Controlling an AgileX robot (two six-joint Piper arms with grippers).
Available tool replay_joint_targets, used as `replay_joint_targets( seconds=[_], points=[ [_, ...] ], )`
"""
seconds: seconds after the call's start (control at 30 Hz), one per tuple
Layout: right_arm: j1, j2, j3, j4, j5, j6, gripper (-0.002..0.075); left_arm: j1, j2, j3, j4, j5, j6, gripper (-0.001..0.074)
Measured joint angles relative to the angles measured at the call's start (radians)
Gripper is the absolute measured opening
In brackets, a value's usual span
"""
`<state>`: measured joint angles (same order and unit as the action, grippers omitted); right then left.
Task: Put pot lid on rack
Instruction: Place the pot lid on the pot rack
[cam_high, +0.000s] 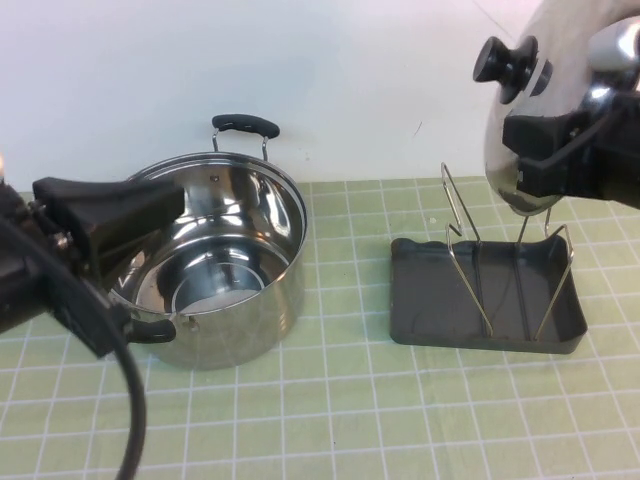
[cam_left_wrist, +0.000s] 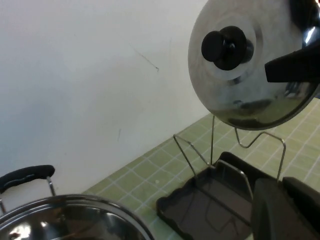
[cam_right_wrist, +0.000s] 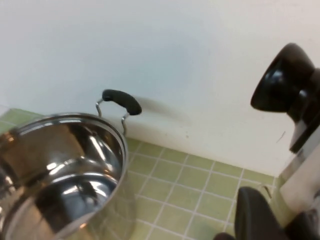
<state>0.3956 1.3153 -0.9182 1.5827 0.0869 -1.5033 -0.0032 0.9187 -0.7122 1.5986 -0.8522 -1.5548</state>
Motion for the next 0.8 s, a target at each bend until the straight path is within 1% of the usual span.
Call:
replay_joint_targets(
  seconds=[0.13,0.3,0.57,0.8],
  points=[
    [0.000,0.019,0.000,-0.061,0.006,-0.002,0.0178,-0.040,-0.094,0.000,0.094,0.118,-0.074,0.0002],
    [0.000,0.073,0.000,-0.106,0.008,-0.004,0.0177,-0.046,-0.253,0.000,0.119,0.227,-0.121,0.0002],
    [0.000,0.183,0.000,-0.128,0.025,-0.004,0.0177,-0.046,-0.448,0.000,0.161,0.242,-0.100,0.0002],
    [0.000,0.249,0.000,-0.142,0.036,-0.014,0.0177,-0.046,-0.504,0.028,0.169,0.260,-0.091,0.0002]
  ],
)
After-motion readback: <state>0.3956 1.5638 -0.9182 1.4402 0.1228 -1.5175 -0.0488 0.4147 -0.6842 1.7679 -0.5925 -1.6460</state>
